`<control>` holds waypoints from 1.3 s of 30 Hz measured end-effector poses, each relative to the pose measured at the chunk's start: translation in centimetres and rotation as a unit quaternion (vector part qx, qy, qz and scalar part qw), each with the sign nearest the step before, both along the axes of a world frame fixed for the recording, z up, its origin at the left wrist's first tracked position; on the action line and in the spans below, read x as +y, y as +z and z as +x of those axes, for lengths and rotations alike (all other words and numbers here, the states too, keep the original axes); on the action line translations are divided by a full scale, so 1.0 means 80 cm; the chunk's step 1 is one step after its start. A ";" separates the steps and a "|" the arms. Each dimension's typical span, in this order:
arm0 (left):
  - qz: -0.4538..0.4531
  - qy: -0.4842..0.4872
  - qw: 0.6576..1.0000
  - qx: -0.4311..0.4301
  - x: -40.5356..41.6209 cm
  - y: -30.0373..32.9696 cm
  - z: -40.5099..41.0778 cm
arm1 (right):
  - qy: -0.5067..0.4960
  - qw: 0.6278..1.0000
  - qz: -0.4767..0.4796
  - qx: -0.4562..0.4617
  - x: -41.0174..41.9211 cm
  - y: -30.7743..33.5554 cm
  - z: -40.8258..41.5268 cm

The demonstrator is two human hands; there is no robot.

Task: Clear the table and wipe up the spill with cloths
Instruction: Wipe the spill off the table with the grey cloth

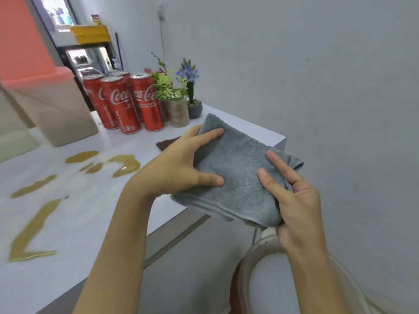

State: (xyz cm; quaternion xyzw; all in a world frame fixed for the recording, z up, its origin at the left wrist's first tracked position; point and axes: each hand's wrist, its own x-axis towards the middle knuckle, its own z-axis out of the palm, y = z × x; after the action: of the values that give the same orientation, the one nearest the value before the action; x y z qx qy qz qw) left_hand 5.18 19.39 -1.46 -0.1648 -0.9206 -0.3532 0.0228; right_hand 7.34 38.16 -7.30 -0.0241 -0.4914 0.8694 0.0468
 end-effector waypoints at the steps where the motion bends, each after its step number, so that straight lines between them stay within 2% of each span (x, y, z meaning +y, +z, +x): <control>1: -0.022 0.013 1.000 -0.006 -0.014 0.009 0.005 | 0.019 1.000 -0.007 -0.002 -0.014 0.003 0.001; 4: -0.100 0.042 0.993 -0.047 -0.056 0.038 0.015 | 0.088 0.996 -0.033 -0.004 -0.055 0.009 0.008; 7: -0.184 0.068 0.976 -0.100 -0.088 0.061 0.016 | 0.164 0.986 -0.013 0.007 -0.091 0.009 0.017; 9: -0.229 0.089 0.962 -0.122 -0.101 0.071 0.014 | 0.214 0.977 0.021 0.017 -0.108 0.004 0.021; 12: -0.279 0.116 0.942 -0.145 -0.117 0.078 0.014 | 0.275 0.951 0.137 0.029 -0.120 -0.001 0.024; 15: -0.297 0.127 0.934 -0.151 -0.127 0.077 0.015 | 0.272 0.941 0.197 0.030 -0.125 -0.003 0.017; 21: -0.319 0.122 0.927 -0.153 -0.123 0.073 0.002 | 0.218 0.946 0.240 0.026 -0.139 -0.007 0.012; 24: -0.334 0.120 0.924 -0.144 -0.125 0.068 0.002 | 0.216 0.930 0.296 0.033 -0.144 -0.001 0.018; 28: -0.341 0.114 0.923 -0.139 -0.129 0.060 0.003 | 0.210 0.848 0.483 0.051 -0.134 0.032 0.023; 30: -0.333 0.107 0.927 -0.136 -0.129 0.055 0.002 | 0.117 0.806 0.576 0.072 -0.126 0.044 0.011; 32: -0.326 0.101 0.930 -0.136 -0.131 0.050 0.000 | -0.015 0.780 0.618 0.102 -0.125 0.049 -0.019; 33: -0.323 0.101 0.931 -0.138 -0.132 0.048 -0.002 | -0.047 0.769 0.625 0.122 -0.130 0.050 -0.038; 34: -0.319 0.104 0.931 -0.141 -0.133 0.048 -0.003 | -0.043 0.757 0.635 0.147 -0.137 0.049 -0.060; 36: -0.316 0.109 0.931 -0.147 -0.133 0.047 -0.007 | 0.034 0.726 0.657 0.201 -0.154 0.035 -0.104; 39: -0.305 0.115 0.935 -0.138 -0.132 0.044 -0.018 | 0.145 0.661 0.702 0.222 -0.176 0.005 -0.146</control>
State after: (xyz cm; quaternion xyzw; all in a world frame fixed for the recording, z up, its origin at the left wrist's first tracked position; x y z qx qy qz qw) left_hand 3.74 8.82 2.03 -0.0068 -0.9908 -0.0698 -0.1155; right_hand -4.38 24.11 -6.91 0.2810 -0.9281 0.2422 0.0309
